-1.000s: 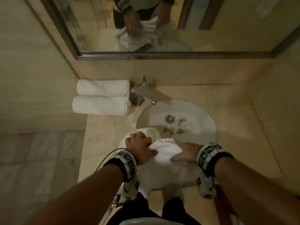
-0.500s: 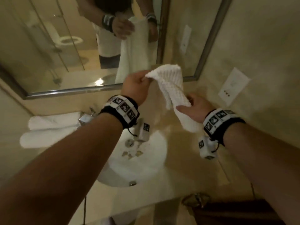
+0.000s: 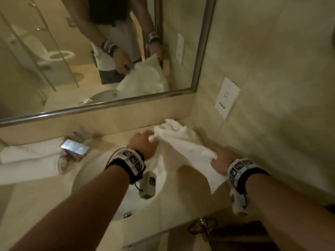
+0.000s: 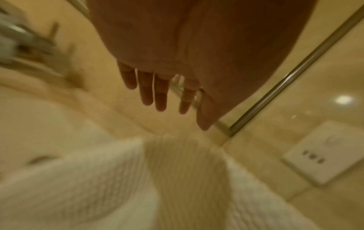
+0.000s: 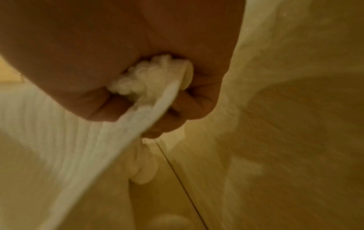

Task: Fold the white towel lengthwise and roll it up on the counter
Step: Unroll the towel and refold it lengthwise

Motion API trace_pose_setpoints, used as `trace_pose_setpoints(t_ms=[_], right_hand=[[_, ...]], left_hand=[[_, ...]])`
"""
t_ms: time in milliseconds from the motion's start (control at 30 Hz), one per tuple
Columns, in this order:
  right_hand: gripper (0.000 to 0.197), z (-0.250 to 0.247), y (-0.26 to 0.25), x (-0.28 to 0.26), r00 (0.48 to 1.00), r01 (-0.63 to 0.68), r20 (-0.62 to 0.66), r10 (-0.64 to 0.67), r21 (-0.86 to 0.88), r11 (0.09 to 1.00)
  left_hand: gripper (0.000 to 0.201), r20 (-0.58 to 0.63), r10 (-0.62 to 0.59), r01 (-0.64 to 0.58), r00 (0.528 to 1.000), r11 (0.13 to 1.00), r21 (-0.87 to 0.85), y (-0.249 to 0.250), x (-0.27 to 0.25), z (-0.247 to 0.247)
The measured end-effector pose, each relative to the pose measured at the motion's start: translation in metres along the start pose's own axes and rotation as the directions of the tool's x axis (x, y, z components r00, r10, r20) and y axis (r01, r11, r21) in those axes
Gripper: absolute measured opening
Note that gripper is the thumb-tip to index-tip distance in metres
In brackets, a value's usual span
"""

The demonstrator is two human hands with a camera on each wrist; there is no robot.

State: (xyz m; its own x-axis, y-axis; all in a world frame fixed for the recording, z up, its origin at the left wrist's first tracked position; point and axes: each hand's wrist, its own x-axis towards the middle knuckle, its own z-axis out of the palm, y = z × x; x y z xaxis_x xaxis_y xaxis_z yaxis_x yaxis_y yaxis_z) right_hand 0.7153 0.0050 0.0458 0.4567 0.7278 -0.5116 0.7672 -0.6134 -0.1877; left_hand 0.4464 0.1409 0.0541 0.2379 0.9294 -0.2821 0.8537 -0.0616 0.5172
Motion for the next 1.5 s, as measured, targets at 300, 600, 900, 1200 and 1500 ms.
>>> trace_pose_setpoints(t_ms=[300, 600, 900, 1200, 1500], right_hand=[[0.033, 0.062, 0.023, -0.025, 0.992, -0.116, -0.023, 0.125, 0.238, 0.964], [0.023, 0.033, 0.005, -0.029, 0.922, -0.039, -0.347, 0.173, 0.361, 0.932], [0.036, 0.055, 0.040, -0.042, 0.985, -0.168, 0.001, 0.173, -0.227, 0.959], [0.036, 0.135, 0.032, -0.054, 0.990, -0.058, 0.126, 0.062, -0.032, 0.998], [0.053, 0.171, -0.014, -0.058, 0.991, -0.119, 0.048, 0.123, -0.083, 0.989]], left_hand=[[0.049, 0.560, -0.140, 0.035, 0.816, 0.980, 0.194, -0.086, -0.052, 0.103], [0.068, 0.462, -0.089, 0.090, 0.882, 0.996, 0.020, -0.076, -0.051, 0.131], [0.086, 0.355, 0.011, -0.130, 0.935, 0.941, 0.312, -0.054, -0.008, 0.170], [0.053, 0.631, 0.108, -0.434, 0.768, 0.812, 0.390, -0.040, -0.034, 0.175], [0.029, 0.785, 0.045, 0.019, 0.618, 0.997, -0.072, -0.072, -0.109, 0.138]])
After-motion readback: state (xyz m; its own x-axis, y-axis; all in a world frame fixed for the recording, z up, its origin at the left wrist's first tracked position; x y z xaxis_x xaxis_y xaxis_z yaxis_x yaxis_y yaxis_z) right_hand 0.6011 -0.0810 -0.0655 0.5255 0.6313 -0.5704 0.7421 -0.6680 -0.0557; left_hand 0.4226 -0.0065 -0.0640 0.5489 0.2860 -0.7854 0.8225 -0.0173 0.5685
